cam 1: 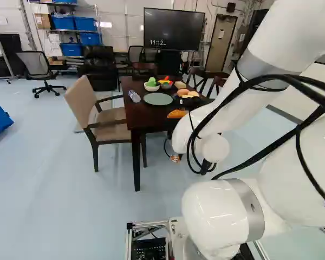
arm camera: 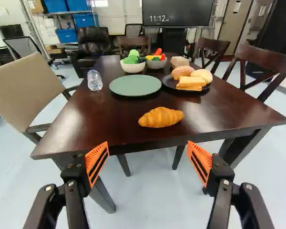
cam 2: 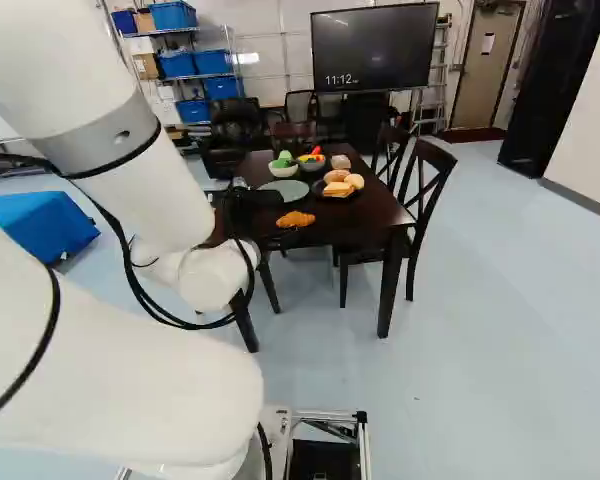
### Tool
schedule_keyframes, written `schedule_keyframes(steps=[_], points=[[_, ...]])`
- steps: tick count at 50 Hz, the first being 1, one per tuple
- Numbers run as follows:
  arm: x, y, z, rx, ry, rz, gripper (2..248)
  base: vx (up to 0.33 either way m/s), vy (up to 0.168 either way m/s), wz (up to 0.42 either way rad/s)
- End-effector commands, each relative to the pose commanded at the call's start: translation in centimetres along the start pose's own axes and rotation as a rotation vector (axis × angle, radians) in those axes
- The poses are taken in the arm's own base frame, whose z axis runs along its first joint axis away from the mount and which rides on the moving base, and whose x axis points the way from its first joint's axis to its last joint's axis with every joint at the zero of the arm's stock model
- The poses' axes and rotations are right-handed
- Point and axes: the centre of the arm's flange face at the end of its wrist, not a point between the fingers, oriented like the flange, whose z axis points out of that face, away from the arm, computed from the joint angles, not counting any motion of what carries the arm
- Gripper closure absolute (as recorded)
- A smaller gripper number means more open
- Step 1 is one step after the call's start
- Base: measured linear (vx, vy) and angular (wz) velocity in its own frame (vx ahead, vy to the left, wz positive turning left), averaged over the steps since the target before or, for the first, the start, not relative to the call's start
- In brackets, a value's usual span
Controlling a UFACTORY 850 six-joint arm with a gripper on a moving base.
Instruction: Move the croissant to the empty plate
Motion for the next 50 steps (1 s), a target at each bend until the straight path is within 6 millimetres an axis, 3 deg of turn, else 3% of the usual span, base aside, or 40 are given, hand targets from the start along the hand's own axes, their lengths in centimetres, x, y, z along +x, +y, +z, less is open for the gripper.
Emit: schedule_keyframes(steps=[50], points=[[0.00, 0.00, 0.00, 0.000, 0.000, 0.000, 26, 0.058, -0.032, -0.006]])
